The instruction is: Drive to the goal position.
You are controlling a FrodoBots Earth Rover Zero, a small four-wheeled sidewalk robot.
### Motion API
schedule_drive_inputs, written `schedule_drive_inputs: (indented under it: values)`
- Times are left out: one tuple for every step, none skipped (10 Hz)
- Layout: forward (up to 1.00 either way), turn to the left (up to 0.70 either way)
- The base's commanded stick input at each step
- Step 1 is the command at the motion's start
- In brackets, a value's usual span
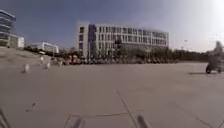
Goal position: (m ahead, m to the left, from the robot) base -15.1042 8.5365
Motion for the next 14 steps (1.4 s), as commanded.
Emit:
schedule_drive_inputs:
  values:
    - [0.00,0.00]
    - [0.00,0.00]
    - [0.00,0.00]
    - [0.00,0.00]
    - [0.00,0.00]
    - [0.00,0.00]
    - [0.00,0.00]
    - [0.68,0.00]
    - [1.00,0.00]
    - [1.00,0.00]
    - [1.00,0.00]
    - [1.00,0.00]
    - [1.00,0.01]
    - [1.00,0.31]
